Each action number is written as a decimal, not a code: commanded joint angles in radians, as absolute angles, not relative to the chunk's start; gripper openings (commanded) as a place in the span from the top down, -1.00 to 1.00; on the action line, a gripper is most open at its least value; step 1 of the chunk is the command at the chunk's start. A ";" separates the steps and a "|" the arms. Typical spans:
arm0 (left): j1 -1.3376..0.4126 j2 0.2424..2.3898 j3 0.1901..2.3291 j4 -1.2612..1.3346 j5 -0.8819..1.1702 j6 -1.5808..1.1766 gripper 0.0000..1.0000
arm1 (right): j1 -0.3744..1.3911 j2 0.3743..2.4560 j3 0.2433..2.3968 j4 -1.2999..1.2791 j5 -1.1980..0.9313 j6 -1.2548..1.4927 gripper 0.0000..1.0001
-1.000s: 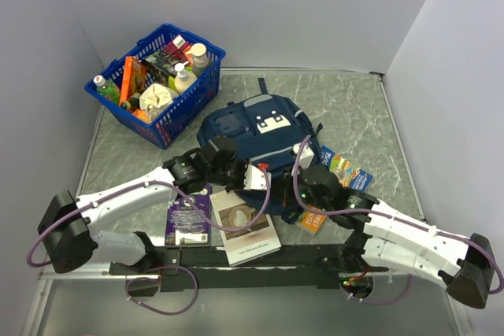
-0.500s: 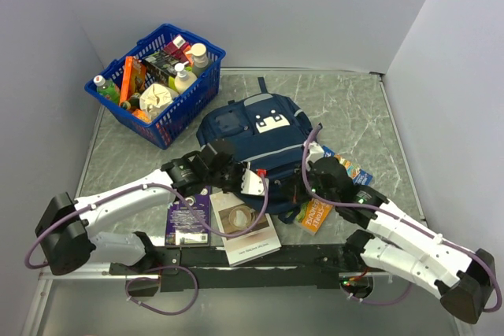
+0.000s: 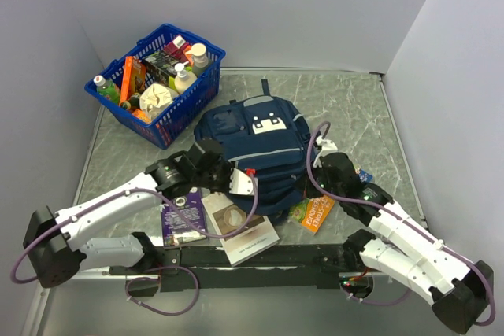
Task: Pack the student bag
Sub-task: Zip the student bag at the center of the board, then unzip the student bag at the center of the board.
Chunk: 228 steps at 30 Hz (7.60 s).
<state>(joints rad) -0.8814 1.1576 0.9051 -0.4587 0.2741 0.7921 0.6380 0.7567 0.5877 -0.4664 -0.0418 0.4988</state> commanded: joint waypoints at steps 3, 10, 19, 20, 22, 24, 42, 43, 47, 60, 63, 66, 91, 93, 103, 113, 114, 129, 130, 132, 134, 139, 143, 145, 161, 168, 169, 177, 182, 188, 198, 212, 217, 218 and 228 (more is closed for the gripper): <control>-0.856 1.062 0.916 -0.544 0.244 0.810 0.98 | 0.557 0.772 0.661 -0.499 0.049 0.449 1.00; -0.842 1.008 0.934 -0.647 0.281 0.828 0.96 | 0.512 0.817 0.630 -0.367 0.103 0.390 1.00; -0.853 1.056 1.014 -0.626 0.334 0.714 -0.49 | 0.543 0.812 0.617 -0.258 -0.141 0.408 1.00; -0.880 1.083 1.049 -0.633 0.339 0.687 -0.50 | 0.549 0.808 0.606 -0.255 -0.147 0.411 1.00; -0.903 1.150 1.143 -0.643 0.353 0.625 -0.50 | 0.558 0.805 0.597 -0.249 -0.164 0.423 1.00; -0.951 1.179 1.167 -0.573 0.330 0.568 -0.49 | 0.574 0.799 0.591 -0.250 -0.170 0.428 1.00; -1.135 1.453 1.134 -0.207 0.029 0.388 0.47 | 0.592 0.733 0.577 -0.273 -0.170 0.440 1.00; -1.135 1.451 1.121 -0.168 0.017 0.382 0.33 | 0.592 0.733 0.574 -0.270 -0.173 0.442 1.00; -1.135 1.468 1.092 -0.100 -0.089 0.365 -0.04 | 0.594 0.723 0.561 -0.262 -0.170 0.451 1.00; -1.135 1.437 0.980 -0.066 -0.015 0.406 0.98 | 0.592 0.729 0.598 -0.276 -0.183 0.446 1.00; -1.135 1.408 0.963 -0.045 -0.046 0.416 0.99 | 0.588 0.742 0.601 -0.290 -0.153 0.437 1.00; -1.135 1.381 0.965 -0.041 -0.071 0.423 0.99 | 0.574 0.784 0.621 -0.322 -0.108 0.425 1.00; -1.012 1.264 1.130 -0.793 0.524 1.007 0.99 | 0.324 1.058 0.719 -0.129 -0.189 0.348 1.00; -1.003 1.259 1.150 -0.827 0.551 1.048 0.99 | 0.324 1.080 0.730 -0.109 -0.170 0.342 1.00; -0.977 1.263 1.166 -0.943 0.546 1.109 0.99 | 0.324 1.178 0.759 -0.035 -0.160 0.354 1.00; -0.908 1.218 1.121 -1.104 0.540 1.247 0.99 | 0.325 1.227 0.759 0.069 0.060 0.420 1.00; -0.907 1.210 1.120 -1.115 0.535 1.252 0.99 | 0.324 1.239 0.767 0.069 0.089 0.422 1.00; -0.772 1.085 1.097 -1.287 0.390 1.341 0.99 | 0.324 1.230 0.772 0.057 0.429 0.518 1.00; -0.762 1.085 1.091 -1.285 0.385 1.339 0.99 | 0.325 1.227 0.769 0.052 0.434 0.525 1.00; -0.756 1.092 1.089 -1.282 0.380 1.338 0.99 | 0.325 1.226 0.769 0.022 0.466 0.537 1.00; -0.749 1.101 1.088 -1.276 0.380 1.339 0.99 | 0.322 1.226 0.765 0.018 0.466 0.545 1.00; -0.747 1.143 1.113 -1.203 0.460 1.279 0.99 | 0.322 1.221 0.801 -0.027 0.299 0.508 -0.29; -0.744 1.196 1.209 -1.177 0.495 1.207 0.99 | 0.324 1.105 0.724 -0.003 0.232 0.463 -0.65; -0.735 1.210 1.270 -1.183 0.508 1.207 0.99 | 0.324 1.046 0.634 0.069 0.203 0.442 -0.66; -0.669 1.198 1.453 -0.893 0.474 1.063 0.99 | 0.324 0.812 0.298 0.457 -0.277 0.382 -0.18; -0.670 1.206 1.460 -0.808 0.434 1.042 0.99 | 0.330 0.753 0.207 0.526 -0.351 0.425 -0.08; -0.669 1.213 1.465 -0.801 0.431 1.040 0.99 | 0.333 0.749 0.193 0.512 -0.344 0.426 -0.08; -0.669 1.213 1.456 -0.750 0.402 1.045 0.99 | 0.354 0.795 0.204 0.471 -0.371 0.416 -0.21; -0.669 1.218 1.462 -0.753 0.402 1.054 0.99 | 0.383 0.853 0.196 0.515 -0.411 0.400 -0.27; -0.670 1.220 1.466 -0.750 0.402 1.057 0.99 | 0.433 0.932 0.190 0.574 -0.376 0.373 -0.23; -0.670 1.226 1.480 -0.767 0.408 1.055 0.99 | 0.456 1.111 0.253 0.701 -0.311 0.313 -0.10; -0.670 1.226 1.485 -0.787 0.414 1.055 0.99 | 0.514 1.243 0.318 0.764 -0.230 0.247 0.00; -0.670 1.215 1.476 -0.788 0.414 1.054 0.99 | 0.522 1.230 0.295 0.758 -0.196 0.249 0.61; -0.670 1.212 1.473 -0.784 0.416 1.052 0.99 | 0.520 1.220 0.288 0.746 -0.193 0.249 0.69; -0.684 1.215 1.404 -0.733 0.374 1.003 0.99 | 0.593 0.974 0.333 0.369 -0.092 0.290 1.00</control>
